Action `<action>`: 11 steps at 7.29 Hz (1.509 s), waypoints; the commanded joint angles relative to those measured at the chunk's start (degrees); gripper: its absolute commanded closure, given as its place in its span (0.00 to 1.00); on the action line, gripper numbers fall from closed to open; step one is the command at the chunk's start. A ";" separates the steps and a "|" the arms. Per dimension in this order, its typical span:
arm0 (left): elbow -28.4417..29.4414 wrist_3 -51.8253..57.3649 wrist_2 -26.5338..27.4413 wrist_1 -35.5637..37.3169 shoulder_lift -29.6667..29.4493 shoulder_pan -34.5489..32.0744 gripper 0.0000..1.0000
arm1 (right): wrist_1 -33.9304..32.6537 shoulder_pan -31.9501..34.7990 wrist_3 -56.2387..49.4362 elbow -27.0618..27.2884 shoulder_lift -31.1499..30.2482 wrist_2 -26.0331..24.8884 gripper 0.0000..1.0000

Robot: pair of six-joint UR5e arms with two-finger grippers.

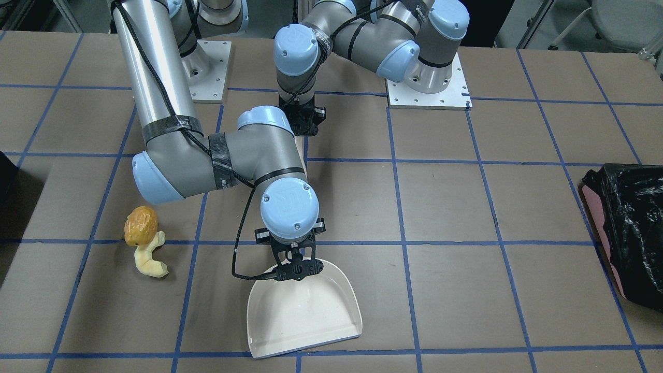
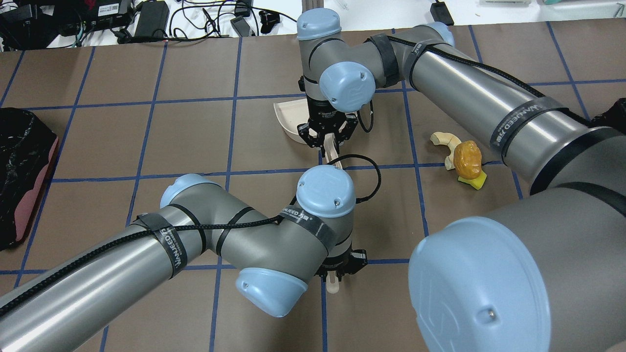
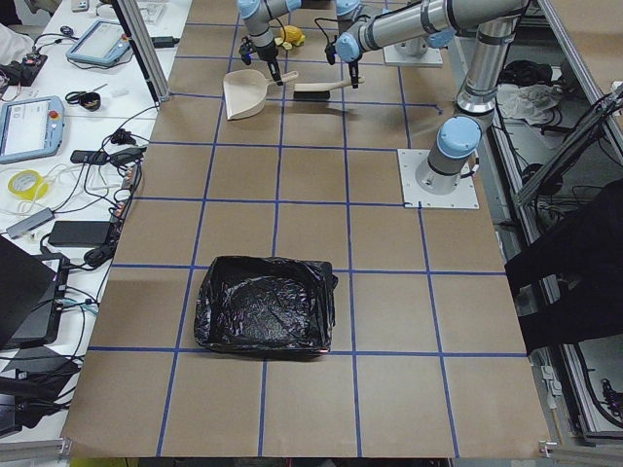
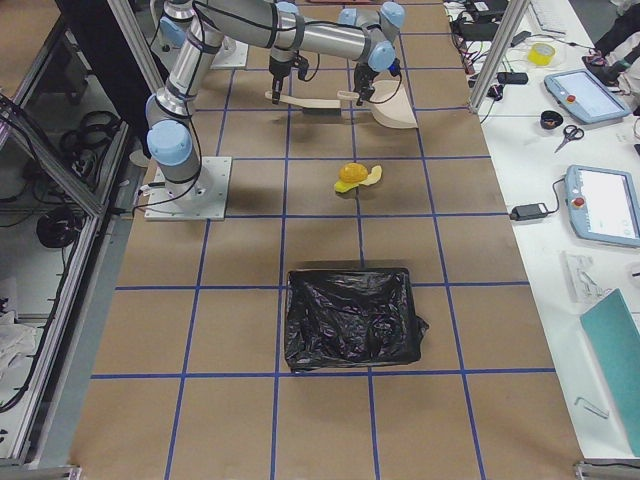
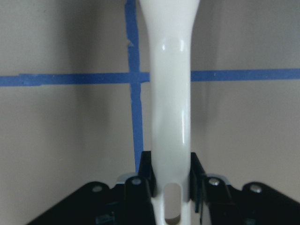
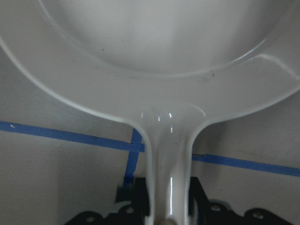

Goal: Sweep and dump trash in nearest bin
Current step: 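Lift the dustpan with the right gripper toward the trash while the left lifts the brush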

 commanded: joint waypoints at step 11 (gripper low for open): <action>12.82 -25.25 -2.87 -0.23 -3.59 3.88 1.00 | 21.61 -28.53 -60.53 4.48 -19.29 -33.89 1.00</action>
